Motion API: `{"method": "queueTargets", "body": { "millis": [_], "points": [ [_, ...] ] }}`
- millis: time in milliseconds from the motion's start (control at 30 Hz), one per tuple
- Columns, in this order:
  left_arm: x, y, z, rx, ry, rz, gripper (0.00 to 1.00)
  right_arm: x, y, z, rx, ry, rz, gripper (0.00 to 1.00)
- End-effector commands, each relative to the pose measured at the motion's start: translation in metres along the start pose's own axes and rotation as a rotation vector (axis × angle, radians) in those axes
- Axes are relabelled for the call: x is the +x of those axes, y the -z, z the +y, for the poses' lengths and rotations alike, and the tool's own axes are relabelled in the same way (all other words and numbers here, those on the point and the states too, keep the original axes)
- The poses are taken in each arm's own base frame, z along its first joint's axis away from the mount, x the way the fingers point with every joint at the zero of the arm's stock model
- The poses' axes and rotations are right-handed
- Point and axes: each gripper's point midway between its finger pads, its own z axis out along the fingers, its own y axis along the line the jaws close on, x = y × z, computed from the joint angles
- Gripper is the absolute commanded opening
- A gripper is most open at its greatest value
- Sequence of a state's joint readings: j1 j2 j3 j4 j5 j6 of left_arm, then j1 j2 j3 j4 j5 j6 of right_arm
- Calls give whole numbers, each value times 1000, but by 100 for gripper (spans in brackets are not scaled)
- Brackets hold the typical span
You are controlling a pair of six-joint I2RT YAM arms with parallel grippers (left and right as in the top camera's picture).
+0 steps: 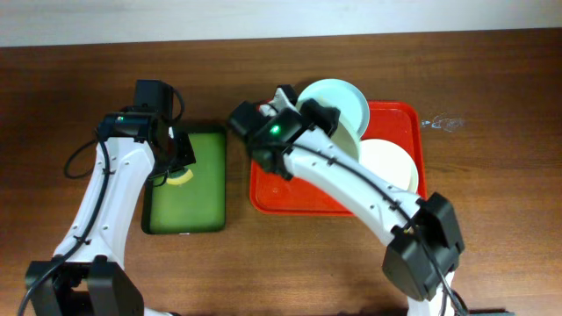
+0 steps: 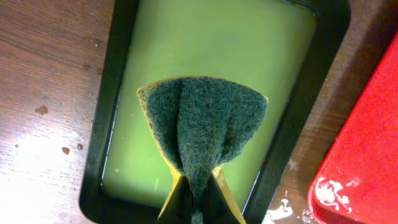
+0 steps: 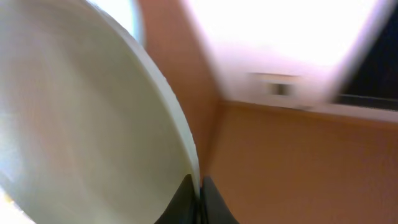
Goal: Clean dirty plates on tray and stack at the side
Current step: 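Lift the pale green plate with the right gripper and place it right of the tray, then grip the light blue plate rim with the right gripper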
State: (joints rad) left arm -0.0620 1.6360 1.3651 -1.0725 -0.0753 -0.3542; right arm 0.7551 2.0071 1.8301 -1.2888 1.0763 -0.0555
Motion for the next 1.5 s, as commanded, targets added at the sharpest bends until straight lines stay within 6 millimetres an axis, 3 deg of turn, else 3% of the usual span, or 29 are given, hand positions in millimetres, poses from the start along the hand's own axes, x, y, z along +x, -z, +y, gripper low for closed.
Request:
{"method": "queueTargets", "body": {
  "millis": [0,33,67,100,133,167,200,233,300,367,400,533,633,667,700,733,767,800,833,867,900,1000,1100,1200,1333,1433,1467],
  "points": [
    [-4,6,2,3,-12,-23,0,20,-51,5,-332,-418,121,4],
    [-4,6,3,-2,-11,-25,0,22,-75,13,-526,-534,155,4],
    [-4,6,3,-4,-12,-26,0,19,-85,26,-800,-567,126,4],
    [-4,6,3,-4,-12,-26,0,20,-93,25,-1026,-617,74,4],
    [-5,6,3,-3,-11,-27,0,34,-113,1,-1262,-761,-17,4],
    [-6,6,3,-2,-11,-30,0,49,-127,-16,-1309,-839,-47,4],
    [-6,6,2,-1,-11,-32,0,78,-157,-35,-1285,-950,-27,4],
    [-6,6,2,-1,-11,-32,0,93,-172,-44,-1257,-995,-20,4],
    [-7,6,2,1,-10,-36,0,134,-220,-71,-1148,-1121,-29,4],
    [-7,6,2,0,-10,-37,0,180,-267,-77,-976,-1249,122,4],
    [-7,6,2,0,-10,-36,0,214,-292,-72,-864,-1312,255,4],
    [-7,6,2,0,-10,-36,0,264,-346,-31,-857,-1462,419,4],
    [-7,6,2,1,-10,-36,0,287,-364,-17,-842,-1563,493,5],
    [-8,6,2,2,-10,-40,0,289,-364,-15,-846,-1559,497,14],
    [-9,6,1,4,-10,-46,0,284,-362,-14,-858,-1555,494,45],
    [-11,7,1,6,-9,-50,0,275,-358,-17,-891,-1560,469,67],
    [-10,6,1,5,-9,-49,0,257,-345,-35,-935,-1574,385,88],
    [-10,6,1,5,-9,-50,0,238,-332,-59,-937,-1562,303,95],
    [-11,6,1,5,-9,-50,0,214,-318,-77,-929,-1524,229,96],
    [-11,6,1,5,-9,-50,0,178,-301,-81,-982,-1424,120,96],
    [-11,6,1,5,-9,-50,0,142,-285,-72,-1048,-1319,41,98],
    [-10,6,1,5,-9,-50,0,63,-244,-22,-1047,-1068,48,99],
    [-10,7,1,6,-9,-50,0,47,-226,25,-903,-1032,228,100],
    [-9,7,-2,24,-9,-44,0,46,-214,74,-937,-1146,365,73],
    [-10,7,-2,24,-9,-47,0,20,-195,117,-1015,-1097,290,64],
    [-10,7,-2,24,-9,-47,0,10,-194,114,-1013,-1099,247,25],
    [-10,7,-2,24,-9,-47,0,10,-194,114,-1013,-1100,245,6]
  ]
}}
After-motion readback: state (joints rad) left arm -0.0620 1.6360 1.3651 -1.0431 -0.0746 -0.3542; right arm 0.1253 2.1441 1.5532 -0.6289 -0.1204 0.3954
